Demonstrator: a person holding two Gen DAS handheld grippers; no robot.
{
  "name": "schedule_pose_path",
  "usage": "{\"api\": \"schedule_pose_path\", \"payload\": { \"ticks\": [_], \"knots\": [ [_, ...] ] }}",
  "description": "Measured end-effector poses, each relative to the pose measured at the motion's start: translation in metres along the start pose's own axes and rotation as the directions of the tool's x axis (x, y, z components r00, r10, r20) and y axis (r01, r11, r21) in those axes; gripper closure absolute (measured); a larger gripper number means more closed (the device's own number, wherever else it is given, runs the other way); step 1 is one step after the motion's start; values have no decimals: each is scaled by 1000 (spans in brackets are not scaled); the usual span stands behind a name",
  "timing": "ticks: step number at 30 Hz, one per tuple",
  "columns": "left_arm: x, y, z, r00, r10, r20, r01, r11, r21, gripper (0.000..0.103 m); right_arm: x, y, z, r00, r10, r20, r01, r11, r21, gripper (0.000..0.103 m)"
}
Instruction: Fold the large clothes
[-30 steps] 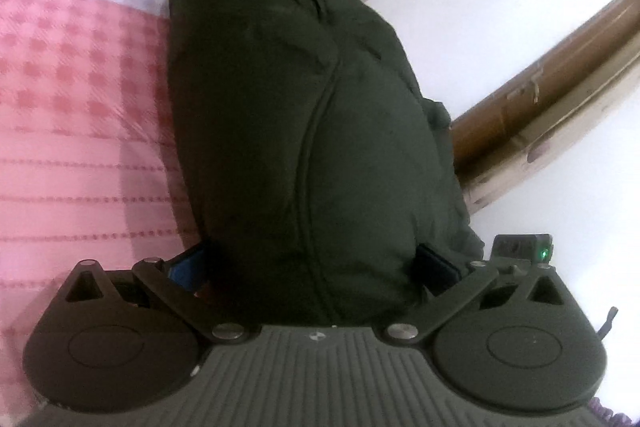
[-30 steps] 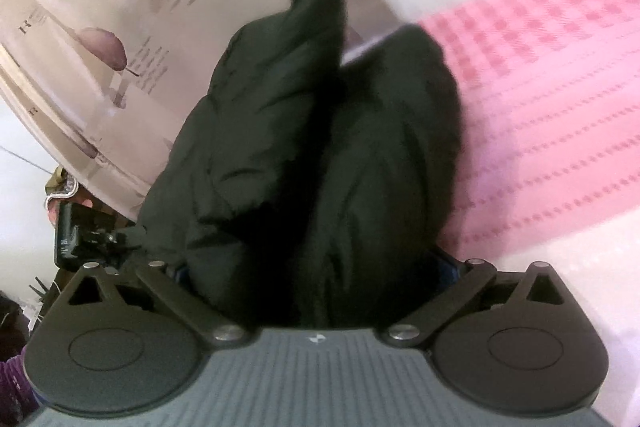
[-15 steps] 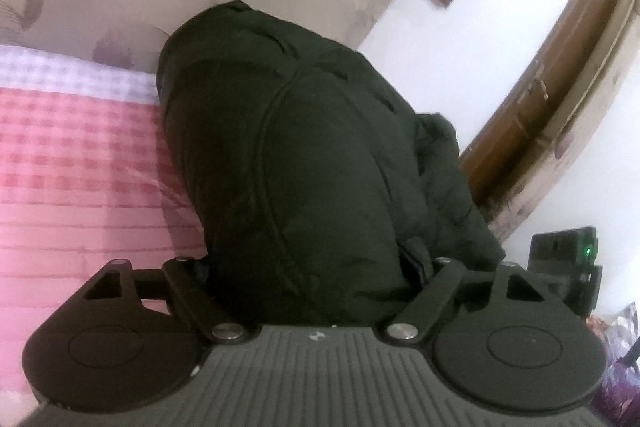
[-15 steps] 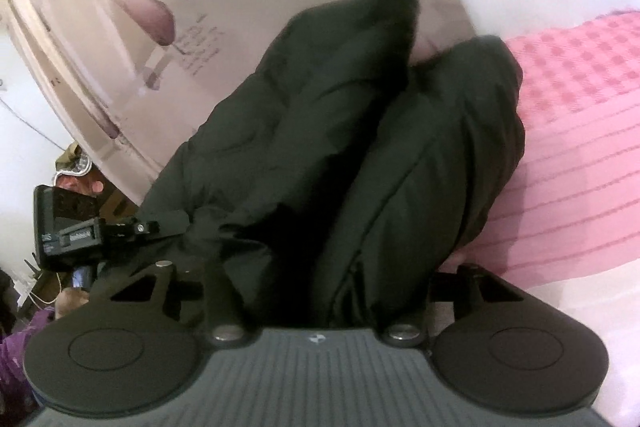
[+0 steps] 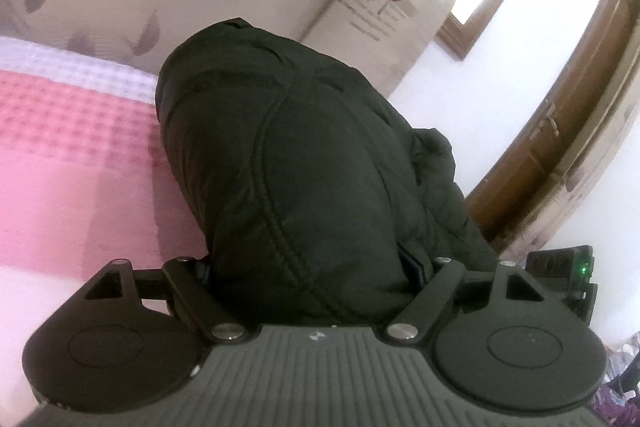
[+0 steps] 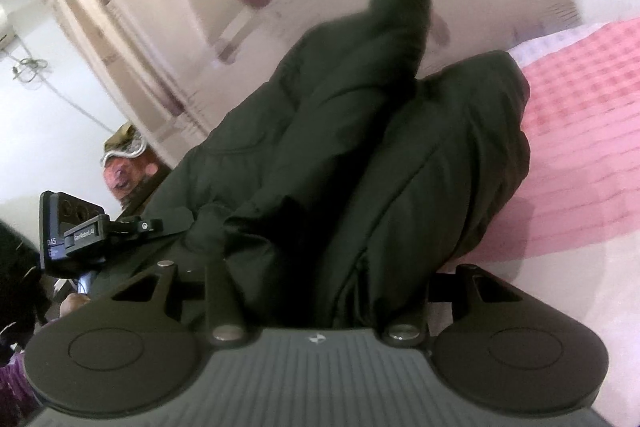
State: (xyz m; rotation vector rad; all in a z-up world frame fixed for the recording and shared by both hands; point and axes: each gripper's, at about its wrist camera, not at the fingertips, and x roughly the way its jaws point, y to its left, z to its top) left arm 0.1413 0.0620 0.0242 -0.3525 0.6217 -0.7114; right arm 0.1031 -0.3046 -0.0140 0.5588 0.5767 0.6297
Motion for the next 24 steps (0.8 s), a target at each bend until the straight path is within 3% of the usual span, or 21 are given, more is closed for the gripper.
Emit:
{"api": "schedule_pose_path", "payload": {
  "ticks": [8, 11, 13, 17, 21, 24],
  "knots": [
    [-34, 26, -40, 997, 82, 5, -82, 996, 20, 22, 18, 27, -51, 999, 1, -34, 0, 999, 45, 56],
    [-39, 28, -56, 990, 133, 37, -135, 990, 42, 11, 19, 25, -65, 1000, -10, -20, 11, 998, 64, 53],
    [-44, 28, -67, 982, 170, 78, -175, 983, 55, 0, 17, 24, -71, 999, -46, -15, 47, 998, 30, 44],
    [-55, 19, -85, 950, 240, 202, -264, 959, 103, 0, 14, 26, -80, 994, -107, 3, 107, 994, -10, 18],
    [-65, 7, -95, 915, 295, 274, -339, 932, 126, 0, -1, 32, -87, 989, -143, 37, 144, 989, -26, 16],
    [-73, -7, -98, 872, 362, 329, -421, 898, 126, 0, -17, 50, -97, 974, -202, 98, 210, 974, -84, 16]
  ]
}}
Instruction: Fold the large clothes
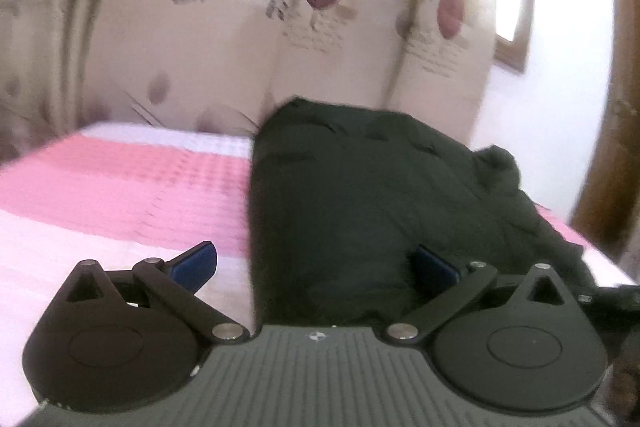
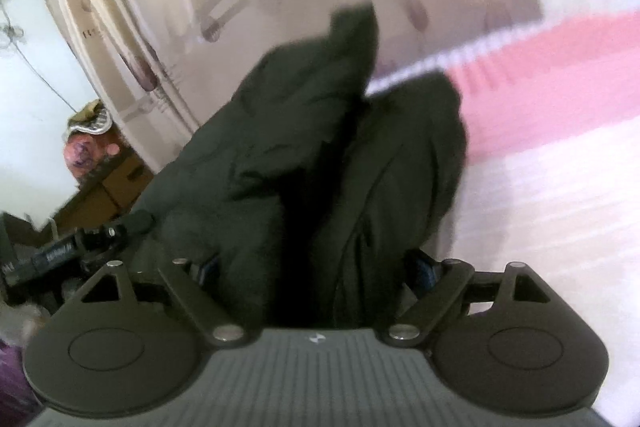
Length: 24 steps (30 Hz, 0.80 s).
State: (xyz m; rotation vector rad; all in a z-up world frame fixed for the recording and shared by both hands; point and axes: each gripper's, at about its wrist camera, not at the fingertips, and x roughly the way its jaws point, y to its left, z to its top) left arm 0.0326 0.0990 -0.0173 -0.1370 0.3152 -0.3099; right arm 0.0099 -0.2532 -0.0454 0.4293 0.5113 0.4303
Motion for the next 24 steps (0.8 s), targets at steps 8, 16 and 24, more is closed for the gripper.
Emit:
{"api": "schedule_pose_path", "payload": {
  "ticks": [8, 16, 24],
  "knots": [
    [-34, -39, 7, 976, 177, 130, -192, 975, 114, 0, -68, 72, -24, 927, -248, 280, 312, 926, -215, 0],
    [-61, -65, 23, 952, 250, 176, -271, 957, 106, 0, -71, 120, -51, 846, -387, 366, 506, 799, -325, 0],
    [-84, -66, 29, 931, 307, 197, -320, 947, 36, 0, -76, 140, -49, 862, -342, 374, 467, 822, -326, 0]
  ]
}}
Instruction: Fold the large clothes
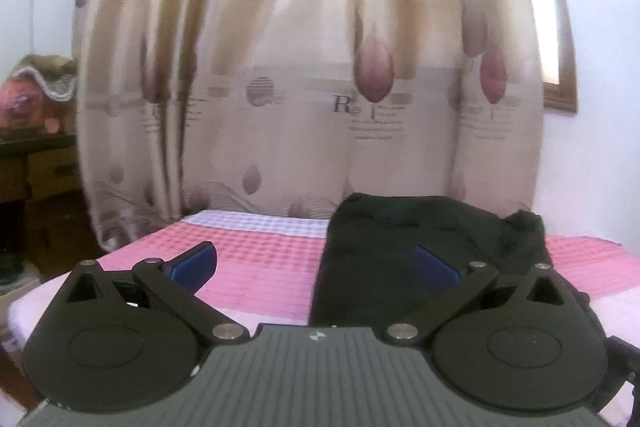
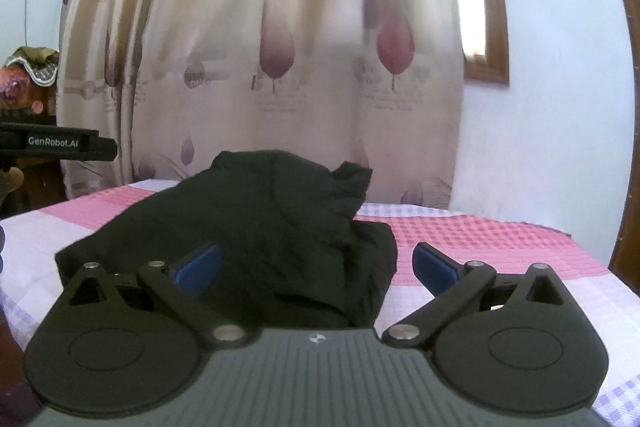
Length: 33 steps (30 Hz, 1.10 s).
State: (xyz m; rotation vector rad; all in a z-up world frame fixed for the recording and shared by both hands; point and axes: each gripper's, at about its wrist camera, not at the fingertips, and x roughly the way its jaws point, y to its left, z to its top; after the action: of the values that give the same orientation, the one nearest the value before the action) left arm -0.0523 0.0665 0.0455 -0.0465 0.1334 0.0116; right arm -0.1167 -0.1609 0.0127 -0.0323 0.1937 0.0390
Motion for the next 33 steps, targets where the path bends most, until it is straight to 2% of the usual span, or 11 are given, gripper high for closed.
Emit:
{"api": "schedule_pose_path", "payload": {
  "ticks": [8, 15, 24, 27, 30, 33],
  "knots": [
    [-9, 5, 1, 998, -58, -17, 58, 998, -8, 0, -7, 16, 2, 1000, 0, 7, 0, 1000, -31, 0],
    [-14, -2, -4, 995, -98, -13, 98, 995, 29, 0, -11, 19, 3, 1000, 2, 13, -2, 999, -44, 0],
    [-11, -6, -10, 990, -133, -53, 134, 991, 17, 0, -11, 19, 0, 1000, 3, -2, -3, 999, -34, 0],
    [-11, -4, -13, 988, -145, -47, 145, 989, -5, 0, -11, 19, -1, 1000, 8, -9, -8, 999, -33, 0],
    [-15, -5, -14, 992, -124, -6, 124, 992, 10, 0, -11, 21, -3, 1000, 9, -11, -9, 999, -36, 0],
    [-14, -5, -14, 992, -126, -5, 126, 992, 14, 0, -12, 21, -4, 1000, 12, -7, -12, 999, -38, 0]
  ]
}}
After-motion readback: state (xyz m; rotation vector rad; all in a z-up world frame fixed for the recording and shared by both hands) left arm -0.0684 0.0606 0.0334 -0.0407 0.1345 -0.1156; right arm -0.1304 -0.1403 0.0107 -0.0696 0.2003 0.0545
